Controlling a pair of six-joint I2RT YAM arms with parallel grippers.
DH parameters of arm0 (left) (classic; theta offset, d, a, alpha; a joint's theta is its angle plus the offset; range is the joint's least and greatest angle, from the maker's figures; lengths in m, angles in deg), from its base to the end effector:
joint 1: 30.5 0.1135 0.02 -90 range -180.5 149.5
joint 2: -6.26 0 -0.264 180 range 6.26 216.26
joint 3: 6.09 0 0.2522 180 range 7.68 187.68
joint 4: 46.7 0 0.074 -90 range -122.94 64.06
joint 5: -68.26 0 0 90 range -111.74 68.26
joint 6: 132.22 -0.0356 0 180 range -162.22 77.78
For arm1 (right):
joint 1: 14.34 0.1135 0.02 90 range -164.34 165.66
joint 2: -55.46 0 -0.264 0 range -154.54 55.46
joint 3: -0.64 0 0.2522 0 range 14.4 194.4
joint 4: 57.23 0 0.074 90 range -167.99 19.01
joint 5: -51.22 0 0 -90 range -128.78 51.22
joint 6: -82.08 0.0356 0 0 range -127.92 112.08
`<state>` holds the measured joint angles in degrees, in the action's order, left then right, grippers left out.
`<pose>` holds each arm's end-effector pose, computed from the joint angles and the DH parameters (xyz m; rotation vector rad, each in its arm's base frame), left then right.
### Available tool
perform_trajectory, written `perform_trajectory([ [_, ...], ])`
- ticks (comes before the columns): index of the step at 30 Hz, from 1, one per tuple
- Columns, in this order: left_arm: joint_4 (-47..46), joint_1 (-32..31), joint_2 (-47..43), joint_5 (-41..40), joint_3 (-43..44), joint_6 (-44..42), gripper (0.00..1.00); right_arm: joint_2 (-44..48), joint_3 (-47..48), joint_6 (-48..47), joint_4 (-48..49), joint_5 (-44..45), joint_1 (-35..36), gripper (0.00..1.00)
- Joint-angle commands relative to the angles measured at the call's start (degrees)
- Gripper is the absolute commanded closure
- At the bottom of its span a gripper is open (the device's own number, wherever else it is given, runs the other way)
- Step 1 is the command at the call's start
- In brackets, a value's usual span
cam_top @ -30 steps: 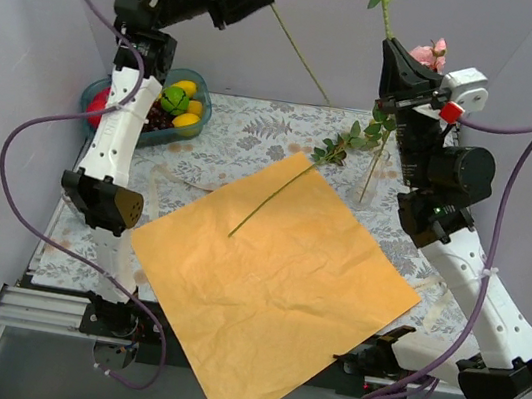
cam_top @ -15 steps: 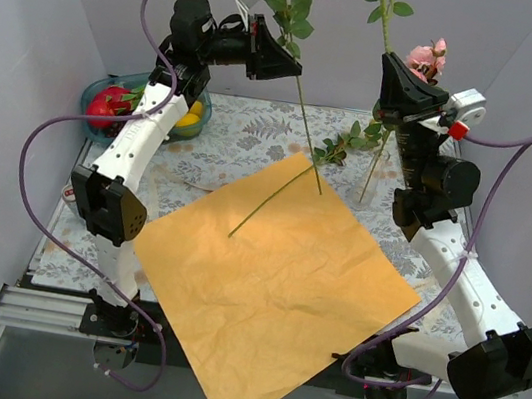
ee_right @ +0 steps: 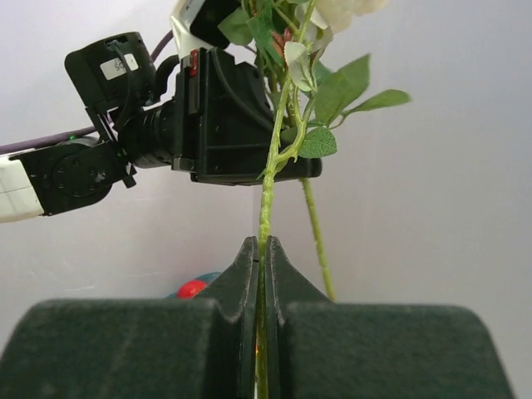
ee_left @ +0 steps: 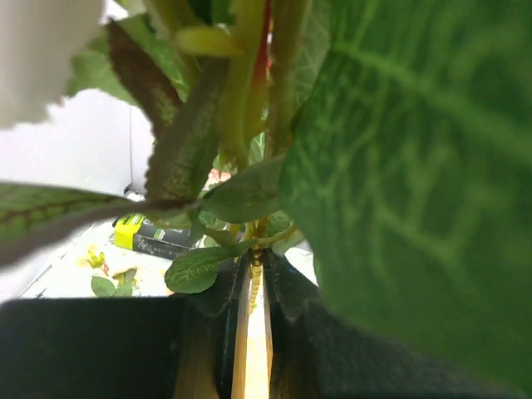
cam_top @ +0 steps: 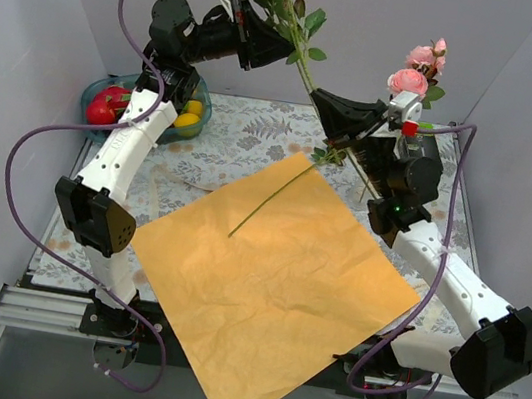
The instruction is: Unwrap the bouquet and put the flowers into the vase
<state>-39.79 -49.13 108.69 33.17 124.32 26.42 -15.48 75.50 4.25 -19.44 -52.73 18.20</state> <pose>0.3581 -0.1515 0.5236 0.3426 1.5955 -1.7973 0.2200 0.1505 0.4525 -0.3853 0.8096 0.8318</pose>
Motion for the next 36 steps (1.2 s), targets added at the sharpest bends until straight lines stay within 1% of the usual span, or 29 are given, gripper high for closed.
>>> perform_trajectory([
  [1,-4.4,-1.4,-3.0,-2.4,-0.5,1.9,1.0,-2.7,3.6,1.3,2.7,0.5,3.0,0.99],
  [4,-3.9,-1.9,-3.6,-1.7,-0.8,1.1,1.0,-4.6,4.4,3.4,4.2,1.0,4.2,0.99],
  [10,-3.3,-2.5,-4.4,-1.3,-0.4,0.4,1.0,-6.4,5.0,2.2,4.2,5.0,6.8,0.99],
  [16,-0.9,-3.2,-5.4,-1.7,-0.9,-2.0,1.0,-8.9,8.3,2.0,3.8,6.1,7.3,0.99],
  [23,0.4,-4.0,-5.5,-2.0,-0.1,-3.0,1.0,-12.6,11.7,2.3,1.2,6.8,7.7,0.99],
  [30,1.9,-4.0,-5.8,-3.1,-0.4,-4.4,1.0,-13.5,12.6,3.0,1.2,7.3,7.8,0.99],
  [36,1.7,-4.0,-5.3,-3.1,0.3,-4.1,1.0,-13.8,14.7,2.2,0.5,8.2,7.8,0.96],
])
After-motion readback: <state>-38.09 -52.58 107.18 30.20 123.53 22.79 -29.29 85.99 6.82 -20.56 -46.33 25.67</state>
